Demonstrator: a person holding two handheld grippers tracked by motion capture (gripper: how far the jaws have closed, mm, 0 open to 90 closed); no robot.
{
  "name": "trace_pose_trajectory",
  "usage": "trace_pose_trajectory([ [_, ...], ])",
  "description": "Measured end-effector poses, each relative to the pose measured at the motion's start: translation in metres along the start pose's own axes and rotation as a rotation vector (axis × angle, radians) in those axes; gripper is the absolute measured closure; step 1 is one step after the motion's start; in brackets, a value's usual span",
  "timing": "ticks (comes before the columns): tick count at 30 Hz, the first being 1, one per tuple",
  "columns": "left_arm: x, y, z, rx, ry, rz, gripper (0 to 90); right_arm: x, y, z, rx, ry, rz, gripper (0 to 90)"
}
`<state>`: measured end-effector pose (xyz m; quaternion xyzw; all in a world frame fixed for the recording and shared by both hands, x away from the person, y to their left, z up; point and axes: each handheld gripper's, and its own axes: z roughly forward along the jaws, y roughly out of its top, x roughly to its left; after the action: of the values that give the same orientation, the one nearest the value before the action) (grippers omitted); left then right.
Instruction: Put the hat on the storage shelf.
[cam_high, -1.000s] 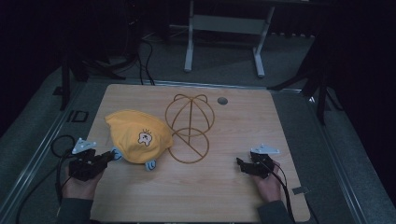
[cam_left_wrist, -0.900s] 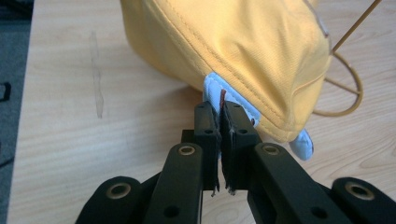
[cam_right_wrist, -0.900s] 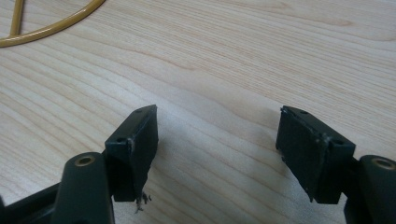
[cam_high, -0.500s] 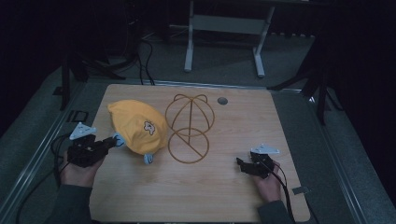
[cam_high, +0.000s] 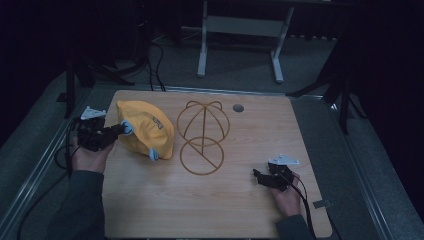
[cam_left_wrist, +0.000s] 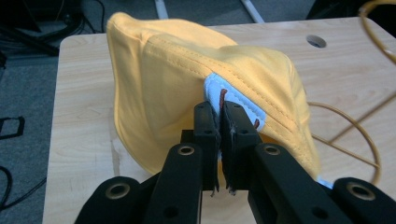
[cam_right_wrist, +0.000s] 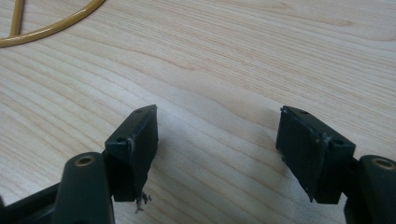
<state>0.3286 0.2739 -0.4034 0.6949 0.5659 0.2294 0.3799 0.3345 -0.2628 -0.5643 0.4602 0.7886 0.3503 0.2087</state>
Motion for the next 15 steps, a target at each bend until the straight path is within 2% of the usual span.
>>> trace_pose_trajectory([
  [7, 0.014, 0.013, 0.028, 0.044, 0.034, -0.022, 84.2, 0.000, 0.000, 0.000, 0.002, 0.001, 0.004, 29.5],
  [15, 0.019, 0.019, 0.043, 0.084, 0.044, -0.028, 76.3, 0.000, 0.000, 0.000, 0.002, 0.001, 0.005, 29.5],
])
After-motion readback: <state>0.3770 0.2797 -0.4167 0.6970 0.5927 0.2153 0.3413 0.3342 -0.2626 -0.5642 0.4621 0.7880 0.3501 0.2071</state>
